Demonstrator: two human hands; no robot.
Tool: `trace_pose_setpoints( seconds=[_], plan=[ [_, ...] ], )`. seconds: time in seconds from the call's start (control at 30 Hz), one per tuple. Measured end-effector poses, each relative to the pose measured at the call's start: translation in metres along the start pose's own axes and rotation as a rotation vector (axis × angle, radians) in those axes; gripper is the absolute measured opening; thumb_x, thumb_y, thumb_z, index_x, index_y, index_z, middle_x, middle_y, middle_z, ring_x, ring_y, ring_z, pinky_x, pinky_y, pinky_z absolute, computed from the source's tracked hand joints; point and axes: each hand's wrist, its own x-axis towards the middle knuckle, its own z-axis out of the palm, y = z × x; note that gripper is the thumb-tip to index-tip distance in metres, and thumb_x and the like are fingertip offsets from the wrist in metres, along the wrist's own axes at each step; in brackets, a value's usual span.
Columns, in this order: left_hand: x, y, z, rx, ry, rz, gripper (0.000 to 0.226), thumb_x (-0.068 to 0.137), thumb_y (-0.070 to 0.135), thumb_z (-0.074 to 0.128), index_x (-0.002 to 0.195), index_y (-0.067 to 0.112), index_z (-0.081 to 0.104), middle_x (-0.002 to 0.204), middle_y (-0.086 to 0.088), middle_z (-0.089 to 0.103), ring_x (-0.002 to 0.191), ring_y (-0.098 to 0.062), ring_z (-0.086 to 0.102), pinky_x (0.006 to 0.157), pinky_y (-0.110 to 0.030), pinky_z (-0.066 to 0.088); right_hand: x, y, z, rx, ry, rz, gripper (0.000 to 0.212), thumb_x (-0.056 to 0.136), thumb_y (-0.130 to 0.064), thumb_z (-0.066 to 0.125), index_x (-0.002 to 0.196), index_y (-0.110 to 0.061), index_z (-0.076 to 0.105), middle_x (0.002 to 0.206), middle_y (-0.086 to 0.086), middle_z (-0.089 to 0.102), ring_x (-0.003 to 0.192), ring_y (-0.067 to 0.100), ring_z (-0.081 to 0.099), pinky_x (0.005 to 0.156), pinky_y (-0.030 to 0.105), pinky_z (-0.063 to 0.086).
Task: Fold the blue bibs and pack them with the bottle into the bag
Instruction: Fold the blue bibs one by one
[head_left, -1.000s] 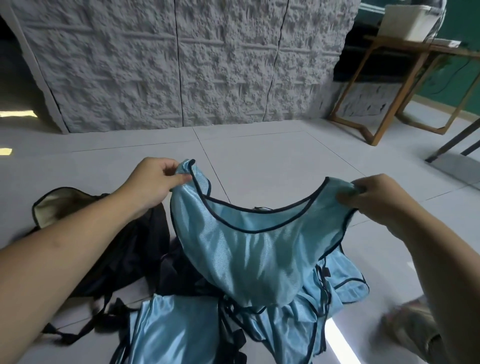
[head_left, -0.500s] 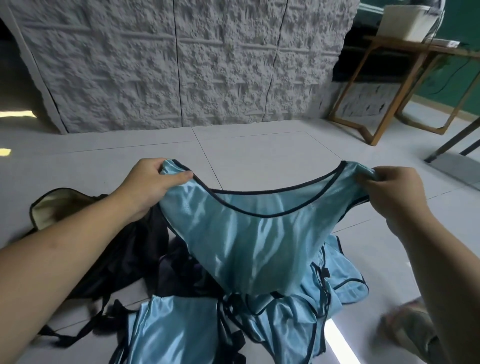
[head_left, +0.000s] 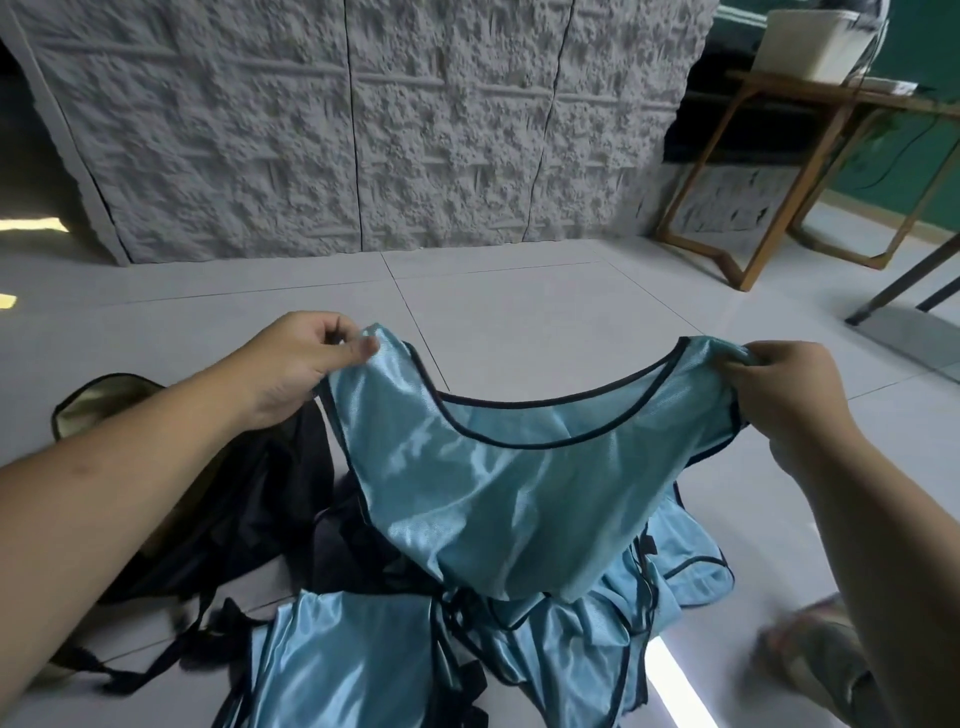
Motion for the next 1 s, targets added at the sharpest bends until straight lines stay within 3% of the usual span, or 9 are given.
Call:
trace_pose_setpoints(
  seconds=[0.07,0.17,0.3,0.47,0.6,0.7,0.8,0.9,1.0],
  plan=[
    [-0.002,0.003,-0.003,-0.111,-0.083,-0.134,0.043,0.075,0.015,0.088,0.110,0.008,0.063,0.101,-0.015,0.062,0.084,-0.020,0.069,0.073,-0.030,0.059,-0.001,-0.003,-0.001,0.085,-0.018,0.041,0.015,0.089,-0.015,0.071,0.076,-0.008,0.070,0.077,0.014,0.064,0.069,0.025,0.055,0.066,0.038,0.048],
    [-0.001,-0.001,-0.001,-0.077,-0.024,-0.217,0.047,0.087,-0.016,0.065,0.126,0.010,0.057,0.106,-0.018,0.070,0.091,-0.027,0.073,0.077,-0.039,0.064,-0.007,-0.009,0.000,0.230,-0.103,0.133,0.005,0.092,-0.011,0.073,0.089,-0.008,0.072,0.082,0.015,0.069,0.073,0.030,0.065,0.075,0.039,0.057],
    [0.001,-0.005,0.014,-0.058,0.048,-0.205,0.043,0.087,-0.018,0.064,0.118,0.012,0.066,0.115,-0.027,0.071,0.104,-0.040,0.072,0.101,-0.055,0.054,-0.015,-0.015,0.008,0.235,-0.227,0.185,0.006,0.092,-0.007,0.073,0.090,-0.002,0.073,0.083,0.020,0.071,0.068,0.031,0.068,0.060,0.034,0.060],
    [-0.001,0.003,0.039,0.032,0.061,-0.140,0.054,0.085,-0.018,0.054,0.105,0.026,0.078,0.114,-0.022,0.071,0.103,-0.042,0.071,0.097,-0.060,0.053,-0.024,-0.017,0.019,0.194,-0.295,0.150,0.006,0.092,-0.006,0.073,0.087,-0.003,0.074,0.078,0.017,0.072,0.061,0.027,0.069,0.056,0.031,0.061],
    [-0.001,0.007,0.051,0.051,0.091,-0.108,0.022,0.073,-0.002,0.064,0.075,0.014,0.080,0.091,0.001,0.077,0.102,-0.026,0.066,0.094,-0.040,0.054,-0.025,-0.014,0.023,0.162,-0.308,0.132,0.007,0.089,-0.007,0.075,0.088,0.000,0.076,0.077,0.018,0.071,0.063,0.028,0.068,0.067,0.038,0.063],
    [-0.001,0.005,0.054,0.092,0.136,-0.041,0.020,0.076,0.002,0.085,0.090,0.014,0.077,0.086,-0.002,0.073,0.087,-0.022,0.067,0.079,-0.031,0.055,-0.025,-0.014,0.024,0.145,-0.316,0.121,0.008,0.088,-0.008,0.077,0.084,-0.001,0.076,0.079,0.023,0.071,0.067,0.030,0.068,0.076,0.047,0.064],
    [-0.001,0.003,0.057,0.108,0.159,-0.025,0.043,0.082,0.006,0.083,0.119,0.026,0.073,0.092,-0.005,0.072,0.089,-0.023,0.071,0.087,-0.037,0.058,-0.028,-0.016,0.025,0.131,-0.322,0.116,0.009,0.087,-0.009,0.077,0.084,-0.001,0.076,0.085,0.027,0.074,0.068,0.031,0.069,0.079,0.050,0.064],
    [0.001,0.004,0.060,0.130,0.158,-0.014,0.047,0.090,0.002,0.074,0.125,0.033,0.071,0.093,0.000,0.068,0.089,-0.023,0.065,0.090,-0.037,0.054,-0.029,-0.017,0.025,0.120,-0.317,0.115,0.009,0.087,-0.010,0.077,0.084,-0.001,0.076,0.090,0.029,0.074,0.069,0.033,0.070,0.078,0.050,0.064],
    [-0.001,0.008,0.067,0.192,0.152,-0.019,0.057,0.093,-0.007,0.054,0.123,0.040,0.065,0.077,0.003,0.050,0.059,-0.018,0.041,0.055,-0.030,0.038,-0.029,-0.019,0.027,0.108,-0.305,0.119,0.010,0.088,-0.011,0.075,0.085,-0.001,0.075,0.088,0.029,0.073,0.068,0.033,0.069,0.078,0.050,0.064]
  ],
)
